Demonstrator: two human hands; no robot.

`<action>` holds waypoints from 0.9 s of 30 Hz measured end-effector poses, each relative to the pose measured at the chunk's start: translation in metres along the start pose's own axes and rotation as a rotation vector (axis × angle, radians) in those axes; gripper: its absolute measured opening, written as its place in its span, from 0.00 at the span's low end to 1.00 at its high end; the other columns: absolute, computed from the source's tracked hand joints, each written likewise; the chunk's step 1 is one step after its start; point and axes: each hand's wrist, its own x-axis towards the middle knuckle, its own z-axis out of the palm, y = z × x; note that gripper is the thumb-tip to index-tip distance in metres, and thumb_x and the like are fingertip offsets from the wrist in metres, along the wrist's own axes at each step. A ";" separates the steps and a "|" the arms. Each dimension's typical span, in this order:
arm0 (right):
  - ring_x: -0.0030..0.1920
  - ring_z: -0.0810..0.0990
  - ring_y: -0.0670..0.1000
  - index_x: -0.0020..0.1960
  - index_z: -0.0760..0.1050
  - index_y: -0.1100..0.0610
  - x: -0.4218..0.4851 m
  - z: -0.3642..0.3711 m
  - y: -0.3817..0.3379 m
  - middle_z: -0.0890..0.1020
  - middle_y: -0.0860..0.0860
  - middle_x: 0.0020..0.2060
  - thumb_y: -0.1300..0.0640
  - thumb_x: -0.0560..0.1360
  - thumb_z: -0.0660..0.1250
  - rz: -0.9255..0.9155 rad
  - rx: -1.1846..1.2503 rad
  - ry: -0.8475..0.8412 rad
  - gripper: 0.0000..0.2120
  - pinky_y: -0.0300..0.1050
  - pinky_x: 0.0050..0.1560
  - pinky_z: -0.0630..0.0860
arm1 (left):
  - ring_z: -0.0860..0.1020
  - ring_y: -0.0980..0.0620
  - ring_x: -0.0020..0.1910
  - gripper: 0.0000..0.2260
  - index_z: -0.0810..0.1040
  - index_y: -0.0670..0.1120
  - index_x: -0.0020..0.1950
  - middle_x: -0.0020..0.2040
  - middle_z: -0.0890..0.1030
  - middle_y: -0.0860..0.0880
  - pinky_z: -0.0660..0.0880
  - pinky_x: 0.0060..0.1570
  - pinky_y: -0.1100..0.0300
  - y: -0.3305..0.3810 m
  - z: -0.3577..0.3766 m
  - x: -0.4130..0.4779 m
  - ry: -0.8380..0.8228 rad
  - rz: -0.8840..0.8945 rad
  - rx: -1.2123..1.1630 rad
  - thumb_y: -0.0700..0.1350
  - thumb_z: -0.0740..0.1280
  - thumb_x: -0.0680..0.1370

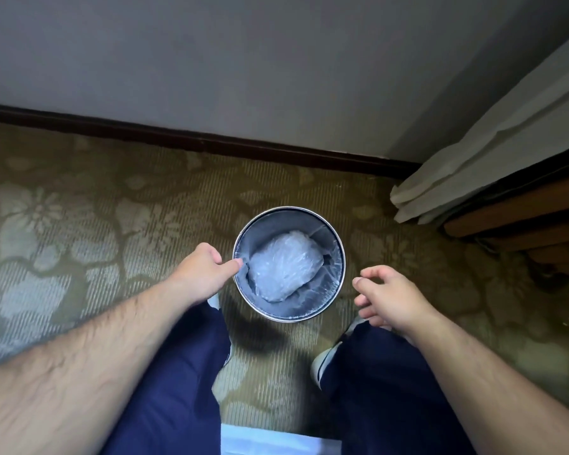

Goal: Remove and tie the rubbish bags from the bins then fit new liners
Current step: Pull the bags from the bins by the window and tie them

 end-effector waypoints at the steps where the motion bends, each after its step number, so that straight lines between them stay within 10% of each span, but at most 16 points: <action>1: 0.40 0.84 0.54 0.66 0.71 0.51 0.006 0.002 -0.001 0.85 0.57 0.45 0.50 0.78 0.67 0.011 -0.033 0.005 0.17 0.49 0.41 0.81 | 0.76 0.47 0.37 0.19 0.67 0.49 0.49 0.42 0.80 0.45 0.72 0.39 0.56 -0.001 0.003 0.006 -0.018 -0.018 0.024 0.61 0.69 0.74; 10: 0.42 0.86 0.56 0.78 0.59 0.53 0.048 0.024 0.000 0.84 0.53 0.43 0.46 0.79 0.67 0.062 -0.249 -0.071 0.32 0.49 0.41 0.81 | 0.78 0.44 0.60 0.33 0.61 0.48 0.77 0.56 0.81 0.44 0.71 0.55 0.58 0.008 0.020 0.041 -0.082 -0.030 0.262 0.60 0.65 0.77; 17: 0.40 0.86 0.56 0.61 0.69 0.55 0.072 0.039 0.004 0.83 0.54 0.46 0.50 0.80 0.63 0.069 -0.353 -0.122 0.13 0.55 0.46 0.83 | 0.84 0.45 0.43 0.16 0.74 0.49 0.63 0.40 0.83 0.48 0.75 0.51 0.59 0.004 0.033 0.066 -0.157 0.034 0.360 0.56 0.59 0.82; 27: 0.36 0.84 0.58 0.51 0.74 0.59 0.075 0.043 0.013 0.84 0.59 0.46 0.64 0.80 0.62 0.078 -0.089 -0.151 0.04 0.36 0.24 0.73 | 0.81 0.42 0.54 0.18 0.79 0.43 0.59 0.55 0.83 0.41 0.75 0.54 0.58 0.008 0.037 0.073 -0.022 -0.002 0.470 0.56 0.62 0.80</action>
